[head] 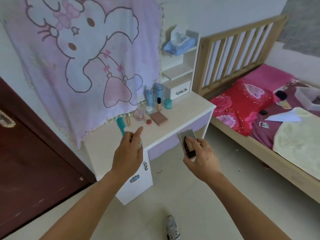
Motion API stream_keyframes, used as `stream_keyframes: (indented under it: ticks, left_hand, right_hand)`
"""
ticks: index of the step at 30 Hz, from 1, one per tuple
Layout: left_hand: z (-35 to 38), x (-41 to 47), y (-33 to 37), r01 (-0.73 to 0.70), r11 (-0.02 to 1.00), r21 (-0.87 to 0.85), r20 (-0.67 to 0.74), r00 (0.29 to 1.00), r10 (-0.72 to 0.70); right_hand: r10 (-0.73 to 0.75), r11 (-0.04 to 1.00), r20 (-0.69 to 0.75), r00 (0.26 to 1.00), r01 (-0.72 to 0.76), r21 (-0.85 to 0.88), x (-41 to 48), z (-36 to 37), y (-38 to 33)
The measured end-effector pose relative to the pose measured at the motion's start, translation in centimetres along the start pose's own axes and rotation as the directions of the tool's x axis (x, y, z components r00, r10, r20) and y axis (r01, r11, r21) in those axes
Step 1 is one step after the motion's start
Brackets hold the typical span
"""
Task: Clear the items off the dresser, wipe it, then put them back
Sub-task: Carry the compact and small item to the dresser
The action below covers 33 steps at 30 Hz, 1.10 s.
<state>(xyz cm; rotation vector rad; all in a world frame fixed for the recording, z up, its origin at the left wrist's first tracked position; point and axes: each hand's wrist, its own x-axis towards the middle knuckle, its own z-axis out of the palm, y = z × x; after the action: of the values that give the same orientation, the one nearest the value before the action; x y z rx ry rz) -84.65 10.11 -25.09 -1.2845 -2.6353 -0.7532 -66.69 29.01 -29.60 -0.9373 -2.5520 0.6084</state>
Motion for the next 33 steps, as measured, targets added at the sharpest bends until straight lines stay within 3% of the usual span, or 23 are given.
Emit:
stream_keyframes:
  ticks: [5, 14, 18, 21, 23, 26, 30, 33]
  left_hand:
    - [5.6, 10.9, 1.7, 0.046, 0.997, -0.065, 0.025, 0.999, -0.045]
    - [13.2, 27.4, 6.1, -0.036, 0.994, -0.102, 0.087, 0.995, 0.044]
    - [19.3, 32.1, 7.0, 0.113, 0.991, -0.067, 0.117, 0.988, -0.104]
    - [24.1, 34.7, 7.3, 0.264, 0.96, 0.088, 0.174, 0.945, -0.276]
    - [26.5, 36.2, 7.9, 0.326, 0.924, 0.2, 0.132, 0.925, -0.355]
    - [28.9, 38.9, 9.4, 0.366, 0.899, 0.239, 0.084, 0.915, -0.395]
    - [33.8, 40.9, 8.9, 0.63, 0.776, 0.036, 0.241, 0.748, -0.618]
    - [36.6, 42.1, 8.5, 0.708, 0.704, -0.053, 0.224, 0.695, -0.683]
  right_hand:
    - [0.037, 0.998, 0.018, 0.999, -0.036, -0.049, 9.6, -2.0, 4.9]
    - [0.065, 0.997, -0.028, 0.997, -0.066, -0.027, 24.2, -4.9, 13.4]
    - [0.035, 0.999, 0.054, 0.998, -0.034, -0.022, 30.7, -2.2, 18.6]
    - [0.013, 1.0, 0.173, 0.985, -0.012, -0.01, 36.1, 0.4, 22.6]
    - [-0.036, 0.999, 0.268, 0.963, 0.043, -0.023, 39.6, 1.6, 24.7]
    - [-0.11, 0.992, 0.38, 0.918, 0.126, -0.017, 44.4, 2.7, 27.0]
    - [-0.19, 0.977, 0.477, 0.858, 0.213, 0.007, 50.3, 4.0, 28.9]
    - [-0.204, 0.972, 0.522, 0.828, 0.234, 0.01, 53.0, 5.7, 29.6]
